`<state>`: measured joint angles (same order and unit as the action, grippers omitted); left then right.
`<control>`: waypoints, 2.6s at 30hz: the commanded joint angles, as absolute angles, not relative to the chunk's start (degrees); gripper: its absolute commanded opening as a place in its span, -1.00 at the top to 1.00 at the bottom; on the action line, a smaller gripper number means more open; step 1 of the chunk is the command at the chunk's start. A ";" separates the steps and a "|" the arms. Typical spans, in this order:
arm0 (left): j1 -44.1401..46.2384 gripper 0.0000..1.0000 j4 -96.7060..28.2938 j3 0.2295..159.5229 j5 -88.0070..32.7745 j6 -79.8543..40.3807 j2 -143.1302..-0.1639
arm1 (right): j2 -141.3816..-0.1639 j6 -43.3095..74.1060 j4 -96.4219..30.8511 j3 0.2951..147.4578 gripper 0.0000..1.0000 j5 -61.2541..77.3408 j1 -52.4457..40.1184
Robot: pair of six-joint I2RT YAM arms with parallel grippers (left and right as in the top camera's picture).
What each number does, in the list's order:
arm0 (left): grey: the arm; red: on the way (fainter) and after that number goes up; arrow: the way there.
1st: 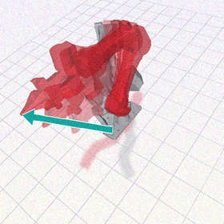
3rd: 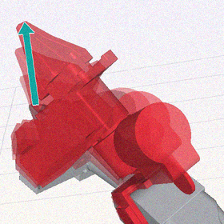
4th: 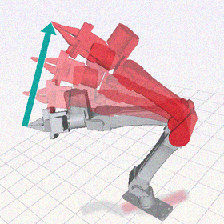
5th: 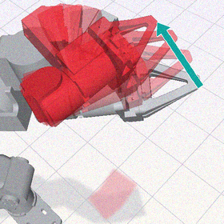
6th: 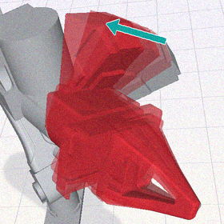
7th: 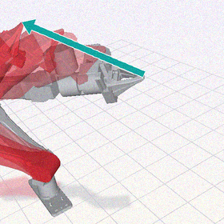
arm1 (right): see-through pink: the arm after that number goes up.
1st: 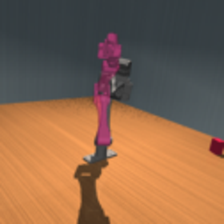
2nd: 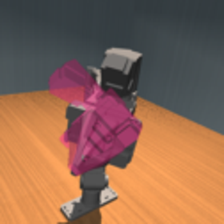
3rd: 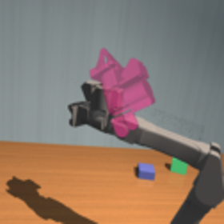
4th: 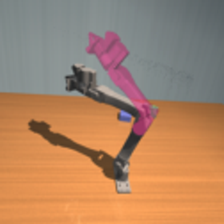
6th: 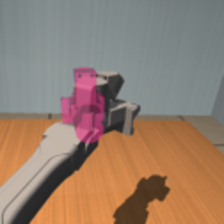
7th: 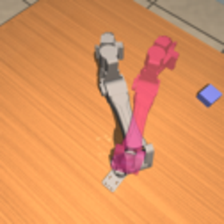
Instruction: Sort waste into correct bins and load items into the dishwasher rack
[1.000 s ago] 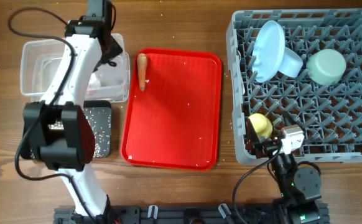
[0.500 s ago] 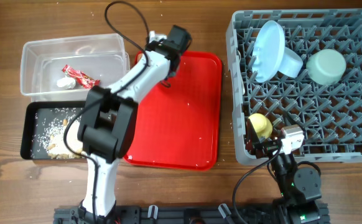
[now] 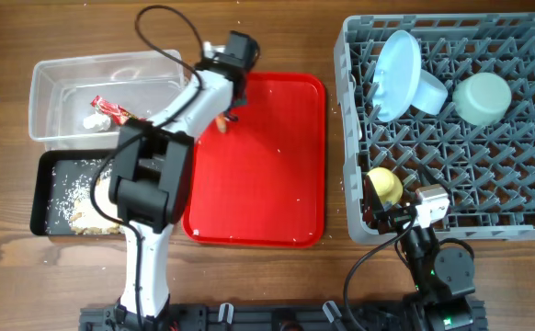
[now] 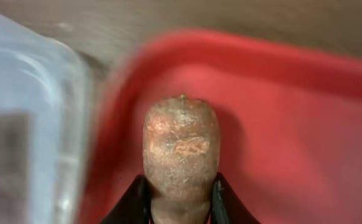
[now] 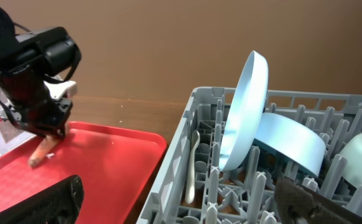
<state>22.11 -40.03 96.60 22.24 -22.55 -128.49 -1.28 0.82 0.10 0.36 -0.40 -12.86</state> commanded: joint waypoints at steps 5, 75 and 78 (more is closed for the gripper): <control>25.96 0.91 -67.48 97.45 22.06 -36.32 -108.01 | -1.02 1.54 0.43 0.32 -1.00 0.10 -12.69; 1.13 -1.00 -9.19 2.76 5.15 -36.23 -0.16 | -1.02 1.56 0.43 0.32 -0.99 0.12 -12.69; 1.13 -1.00 -9.19 2.76 5.15 -36.23 -0.16 | -1.02 1.54 0.43 0.32 -1.00 0.12 -12.69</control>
<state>0.86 -9.41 3.25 5.87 -37.54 -0.80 -1.28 0.82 0.10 0.36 -0.40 -12.86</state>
